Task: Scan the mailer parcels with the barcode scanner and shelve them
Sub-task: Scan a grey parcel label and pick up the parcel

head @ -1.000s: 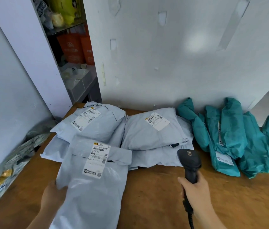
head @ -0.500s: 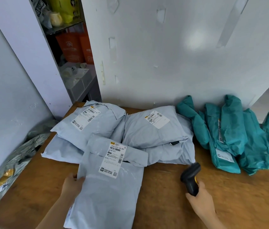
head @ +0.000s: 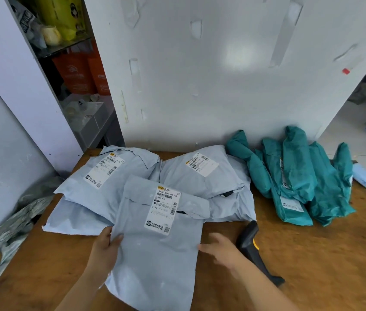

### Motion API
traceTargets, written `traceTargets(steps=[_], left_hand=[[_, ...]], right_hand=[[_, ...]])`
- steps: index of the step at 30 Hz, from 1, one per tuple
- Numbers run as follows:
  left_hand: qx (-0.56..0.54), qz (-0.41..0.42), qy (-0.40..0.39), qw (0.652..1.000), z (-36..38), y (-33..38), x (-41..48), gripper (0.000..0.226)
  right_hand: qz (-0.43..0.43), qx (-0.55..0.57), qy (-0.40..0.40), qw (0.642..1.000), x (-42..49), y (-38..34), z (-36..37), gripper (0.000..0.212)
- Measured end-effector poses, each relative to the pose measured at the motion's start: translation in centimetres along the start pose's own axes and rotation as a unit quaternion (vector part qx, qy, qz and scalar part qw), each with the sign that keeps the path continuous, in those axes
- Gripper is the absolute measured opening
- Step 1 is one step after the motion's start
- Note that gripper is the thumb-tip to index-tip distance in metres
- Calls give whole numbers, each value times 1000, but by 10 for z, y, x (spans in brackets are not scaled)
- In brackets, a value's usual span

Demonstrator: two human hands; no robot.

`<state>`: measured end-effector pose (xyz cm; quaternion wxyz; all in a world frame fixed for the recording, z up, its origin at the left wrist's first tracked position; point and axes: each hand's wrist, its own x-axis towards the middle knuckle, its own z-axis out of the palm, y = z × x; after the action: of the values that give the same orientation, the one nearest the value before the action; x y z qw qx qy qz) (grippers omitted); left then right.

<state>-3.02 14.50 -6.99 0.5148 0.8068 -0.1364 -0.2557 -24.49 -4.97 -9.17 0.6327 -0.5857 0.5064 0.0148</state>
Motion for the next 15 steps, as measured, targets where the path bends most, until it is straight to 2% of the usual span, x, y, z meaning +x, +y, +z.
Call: traceTargets(steps=[2,6,10,13,15], left_hand=[[-13,16,-29,999,6,11,2,16],[-21,65,-58,996,17,42,10,21],[-38,115,-93,988,35,92,30,13],[-79,173,-153,970,72,154,42,10],[-94,225,-196,950,111,206,38,8]], right_hand=[[78,94,-80,989,5,0,11,54],[73,248,-55,964,7,8,27,45],[-33,347,13,937,-4,-25,-13,36],[-140,364,69,918,-37,-65,-82,34],[-191,359,143,902,-70,-83,-132,34]])
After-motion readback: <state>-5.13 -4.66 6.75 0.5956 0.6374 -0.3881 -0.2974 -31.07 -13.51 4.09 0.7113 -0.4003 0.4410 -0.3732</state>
